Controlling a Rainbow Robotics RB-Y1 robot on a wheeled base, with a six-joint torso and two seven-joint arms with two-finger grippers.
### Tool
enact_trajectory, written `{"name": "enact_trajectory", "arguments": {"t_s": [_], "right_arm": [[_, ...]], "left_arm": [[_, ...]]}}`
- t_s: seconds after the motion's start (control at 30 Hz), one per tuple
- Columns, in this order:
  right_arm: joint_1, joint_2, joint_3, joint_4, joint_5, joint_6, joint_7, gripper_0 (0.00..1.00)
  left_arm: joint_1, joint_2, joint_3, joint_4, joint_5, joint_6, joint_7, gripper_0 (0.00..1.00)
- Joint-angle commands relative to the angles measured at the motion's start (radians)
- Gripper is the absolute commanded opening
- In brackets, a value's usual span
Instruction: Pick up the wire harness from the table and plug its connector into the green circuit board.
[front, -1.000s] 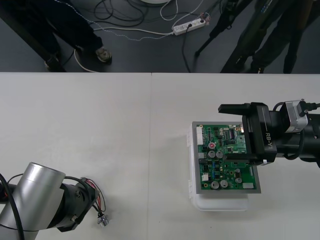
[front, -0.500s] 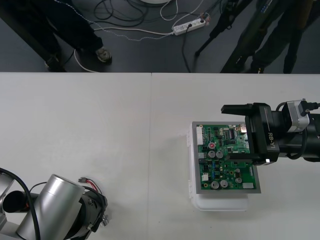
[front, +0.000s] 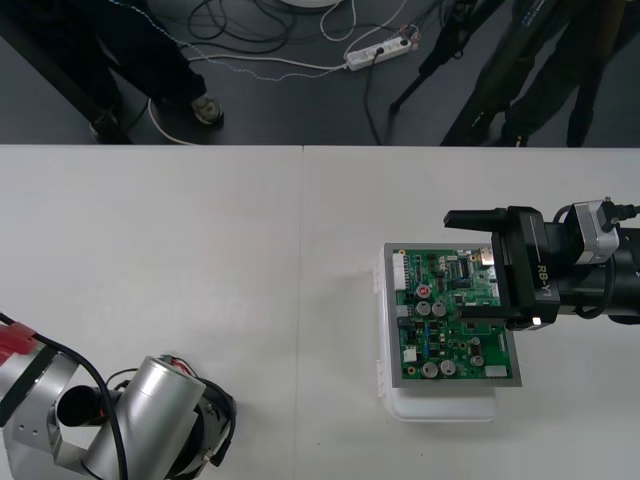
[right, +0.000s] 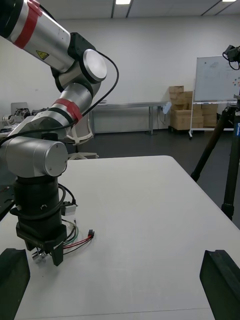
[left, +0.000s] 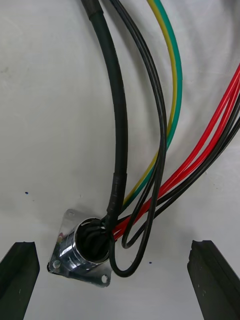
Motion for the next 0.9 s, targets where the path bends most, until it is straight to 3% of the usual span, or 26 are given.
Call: {"name": "enact_trajectory", "arguments": {"t_s": [0.03, 0.5, 0.57, 0.6, 0.63, 0.67, 0.7, 0.9], "right_arm": [[-0.002, -0.031, -0.031, -0.006, -0.010, -0.004, 0.049, 1.00], [-0.002, -0.031, -0.031, -0.006, -0.010, -0.004, 0.065, 1.00], [-0.002, -0.029, -0.031, -0.006, -0.010, -0.004, 0.068, 1.00], [-0.002, -0.028, -0.030, -0.006, -0.010, -0.004, 0.068, 1.00], [-0.002, -0.028, -0.030, -0.006, -0.010, -0.004, 0.069, 1.00], [-0.002, -0.026, -0.031, -0.006, -0.010, -0.004, 0.069, 1.00], [-0.002, -0.026, -0.031, -0.006, -0.010, -0.004, 0.069, 1.00], [-0.002, -0.024, -0.030, -0.006, -0.010, -0.004, 0.069, 1.00]], "left_arm": [[0.009, -0.041, -0.027, 0.023, -0.004, -0.043, 0.078, 0.88], [0.009, -0.050, -0.027, 0.021, -0.001, -0.063, 0.110, 0.86], [0.009, -0.052, -0.027, 0.021, -0.001, -0.063, 0.111, 0.75], [0.009, -0.052, -0.027, 0.021, -0.001, -0.065, 0.114, 0.57], [0.009, -0.052, -0.027, 0.021, -0.001, -0.065, 0.118, 0.23], [0.009, -0.052, -0.027, 0.021, 0.001, -0.068, 0.119, 0.06], [0.009, -0.052, -0.032, 0.021, 0.005, -0.068, 0.121, 0.00], [0.009, -0.064, -0.058, 0.024, 0.016, -0.066, 0.147, 0.00]]}}
